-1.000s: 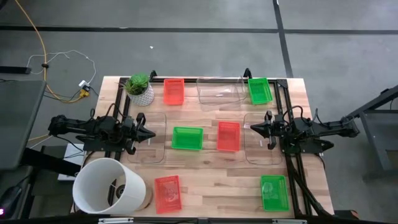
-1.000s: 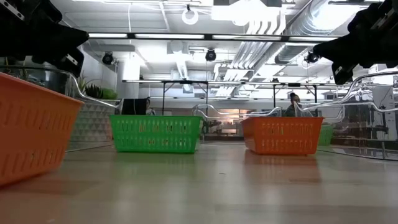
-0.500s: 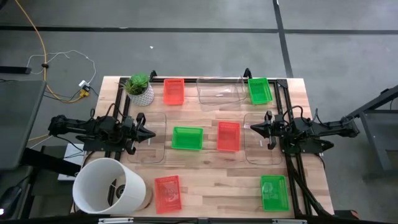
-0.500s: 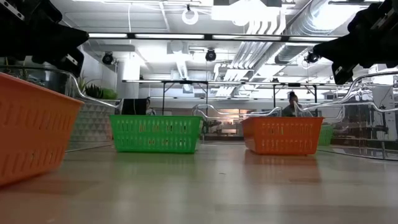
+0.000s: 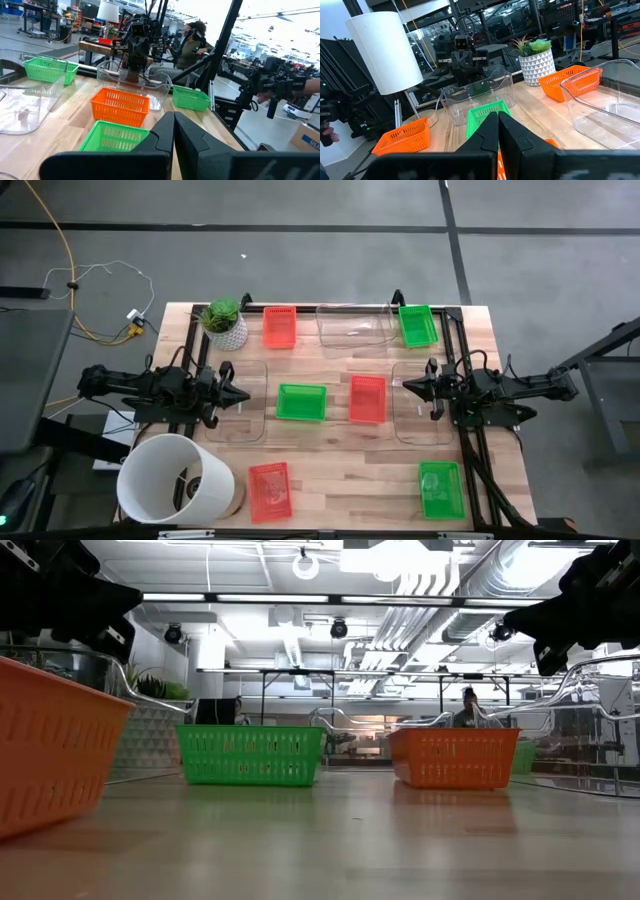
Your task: Stack baskets by color
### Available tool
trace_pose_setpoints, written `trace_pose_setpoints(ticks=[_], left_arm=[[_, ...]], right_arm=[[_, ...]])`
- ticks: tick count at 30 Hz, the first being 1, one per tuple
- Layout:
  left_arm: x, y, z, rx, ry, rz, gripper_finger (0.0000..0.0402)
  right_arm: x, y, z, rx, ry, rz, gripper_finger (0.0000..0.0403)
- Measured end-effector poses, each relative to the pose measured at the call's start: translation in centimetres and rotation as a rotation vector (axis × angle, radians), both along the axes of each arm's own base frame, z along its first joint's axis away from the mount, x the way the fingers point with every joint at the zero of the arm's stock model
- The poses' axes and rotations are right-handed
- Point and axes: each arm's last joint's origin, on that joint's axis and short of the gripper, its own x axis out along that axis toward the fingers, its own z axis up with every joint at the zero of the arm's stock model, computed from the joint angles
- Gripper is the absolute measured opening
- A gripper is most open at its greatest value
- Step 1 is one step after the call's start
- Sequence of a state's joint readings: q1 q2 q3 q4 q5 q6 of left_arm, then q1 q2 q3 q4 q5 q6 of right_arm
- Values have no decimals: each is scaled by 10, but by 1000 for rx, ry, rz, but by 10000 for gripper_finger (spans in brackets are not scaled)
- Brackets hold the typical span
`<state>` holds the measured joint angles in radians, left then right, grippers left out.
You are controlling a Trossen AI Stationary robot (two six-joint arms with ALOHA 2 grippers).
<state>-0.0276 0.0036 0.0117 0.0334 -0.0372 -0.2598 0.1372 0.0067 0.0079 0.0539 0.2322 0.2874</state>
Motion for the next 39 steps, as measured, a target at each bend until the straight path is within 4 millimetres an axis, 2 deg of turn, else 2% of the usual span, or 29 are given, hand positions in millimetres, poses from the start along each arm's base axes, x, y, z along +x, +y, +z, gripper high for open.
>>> trace_pose_setpoints(ticks=[5, 12, 15, 22, 27, 30, 35, 37, 39], left_arm=[[-1, 2, 12, -68, -130, 47, 0], [-14, 11, 44, -189, -498, 348, 0], [-16, 11, 56, -227, -562, 326, 0], [5, 7, 95, -192, -361, 225, 0], [27, 6, 122, -63, -176, 216, 0], [30, 5, 124, 19, -134, 219, 0], [25, 6, 127, 13, -186, 221, 0], [24, 6, 128, 13, -195, 204, 0], [23, 6, 128, 13, -197, 202, 0]], right_arm=[[0, 0, 0, 0, -1, 0, 0], [0, 0, 0, 0, 0, 0, 0], [0, 0, 0, 0, 0, 0, 0], [0, 0, 1, 1, -7, -2, 0], [-2, 0, 13, 111, -141, 5, 0], [-4, -2, 24, 205, -267, -8, 0], [-13, -5, 41, 369, -492, -42, 0], [-15, -8, 47, 398, -531, -116, 0], [-19, -9, 61, 390, -558, -145, 0]])
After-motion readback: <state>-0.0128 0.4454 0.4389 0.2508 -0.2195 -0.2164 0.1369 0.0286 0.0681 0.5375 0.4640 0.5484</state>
